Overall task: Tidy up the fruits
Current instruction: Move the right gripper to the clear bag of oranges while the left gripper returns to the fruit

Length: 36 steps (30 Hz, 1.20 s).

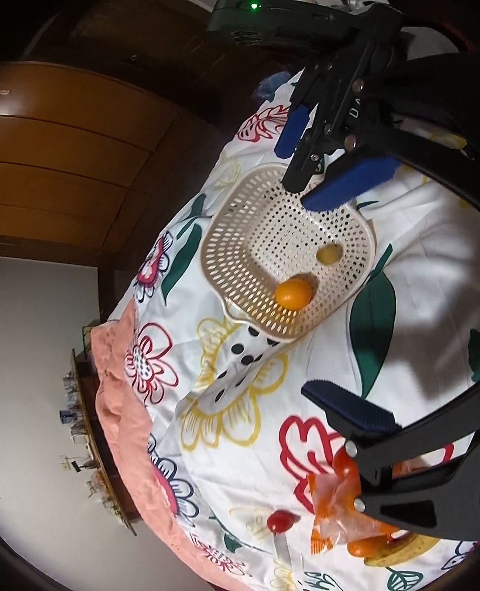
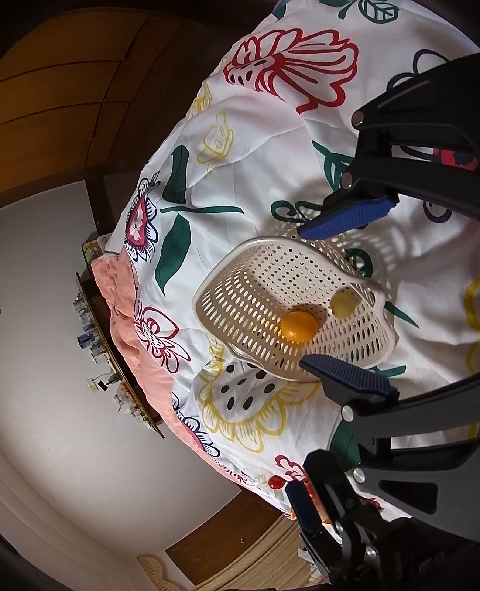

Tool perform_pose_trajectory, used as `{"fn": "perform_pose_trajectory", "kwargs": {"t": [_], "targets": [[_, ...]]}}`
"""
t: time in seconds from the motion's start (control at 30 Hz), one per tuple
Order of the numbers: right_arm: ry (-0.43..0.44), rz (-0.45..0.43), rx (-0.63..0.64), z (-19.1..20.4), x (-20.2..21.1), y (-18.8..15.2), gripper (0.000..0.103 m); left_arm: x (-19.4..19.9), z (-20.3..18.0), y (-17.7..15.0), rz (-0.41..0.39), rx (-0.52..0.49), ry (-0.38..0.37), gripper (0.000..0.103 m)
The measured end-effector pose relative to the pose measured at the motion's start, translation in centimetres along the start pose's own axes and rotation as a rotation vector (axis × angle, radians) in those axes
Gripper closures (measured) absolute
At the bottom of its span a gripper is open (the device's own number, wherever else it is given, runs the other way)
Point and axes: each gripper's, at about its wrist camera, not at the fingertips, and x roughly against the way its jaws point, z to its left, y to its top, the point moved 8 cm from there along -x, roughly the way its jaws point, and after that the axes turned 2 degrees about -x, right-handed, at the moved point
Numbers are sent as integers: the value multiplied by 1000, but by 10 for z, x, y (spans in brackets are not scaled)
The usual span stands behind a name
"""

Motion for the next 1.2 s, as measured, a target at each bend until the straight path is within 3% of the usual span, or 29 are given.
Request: {"fn": "perform_pose_trajectory", "kwargs": {"t": [0.13, 0.6, 1.2], "targets": [[0, -3, 0, 3, 1, 0, 31, 6, 11, 1, -12, 24, 27, 7], [45, 32, 25, 32, 1, -6, 29, 38, 62, -2, -75, 106, 124, 4], [151, 103, 103, 97, -4, -17, 23, 91, 164, -25, -139, 299, 257, 3]]}}
